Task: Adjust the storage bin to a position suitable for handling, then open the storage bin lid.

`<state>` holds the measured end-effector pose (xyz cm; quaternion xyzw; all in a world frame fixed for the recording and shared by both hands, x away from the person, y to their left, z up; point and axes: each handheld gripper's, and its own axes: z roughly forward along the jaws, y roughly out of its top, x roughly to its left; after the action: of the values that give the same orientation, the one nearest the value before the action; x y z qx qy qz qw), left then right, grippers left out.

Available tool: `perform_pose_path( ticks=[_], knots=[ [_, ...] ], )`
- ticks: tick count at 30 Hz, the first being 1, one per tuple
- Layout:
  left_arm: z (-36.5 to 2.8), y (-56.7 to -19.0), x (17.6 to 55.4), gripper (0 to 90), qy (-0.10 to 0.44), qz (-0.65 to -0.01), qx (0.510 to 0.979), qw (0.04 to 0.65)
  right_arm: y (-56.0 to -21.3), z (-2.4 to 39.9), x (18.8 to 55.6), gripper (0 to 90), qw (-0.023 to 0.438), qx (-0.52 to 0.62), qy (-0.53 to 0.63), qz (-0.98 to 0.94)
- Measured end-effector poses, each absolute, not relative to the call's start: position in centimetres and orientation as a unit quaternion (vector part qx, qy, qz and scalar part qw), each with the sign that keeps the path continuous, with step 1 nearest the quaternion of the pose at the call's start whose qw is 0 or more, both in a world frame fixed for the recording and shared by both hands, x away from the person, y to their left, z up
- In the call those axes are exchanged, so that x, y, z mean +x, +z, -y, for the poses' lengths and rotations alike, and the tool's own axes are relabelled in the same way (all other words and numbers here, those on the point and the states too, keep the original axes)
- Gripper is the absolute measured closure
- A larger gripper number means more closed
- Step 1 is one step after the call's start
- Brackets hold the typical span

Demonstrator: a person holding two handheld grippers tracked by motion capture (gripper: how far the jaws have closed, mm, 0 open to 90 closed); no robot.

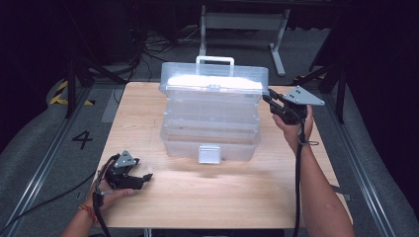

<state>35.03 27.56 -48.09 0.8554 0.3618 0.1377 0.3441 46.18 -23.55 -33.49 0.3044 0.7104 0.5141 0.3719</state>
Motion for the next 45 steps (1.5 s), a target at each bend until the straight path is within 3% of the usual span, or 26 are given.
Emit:
perform_pose_path(
  ticks=[21, 45],
  knots=[
    [-27.5, -48.1, 35.0, 20.6, 0.136, -0.362, 0.855, 0.345, -32.2, 22.8, 48.0, 83.0, 0.396, 0.339, 0.506, -0.687],
    [-27.6, -48.1, 35.1, 20.5, 0.140, -0.359, 0.856, 0.345, -31.3, 22.9, 50.0, 84.4, 0.381, 0.354, 0.511, -0.684]
  ],
)
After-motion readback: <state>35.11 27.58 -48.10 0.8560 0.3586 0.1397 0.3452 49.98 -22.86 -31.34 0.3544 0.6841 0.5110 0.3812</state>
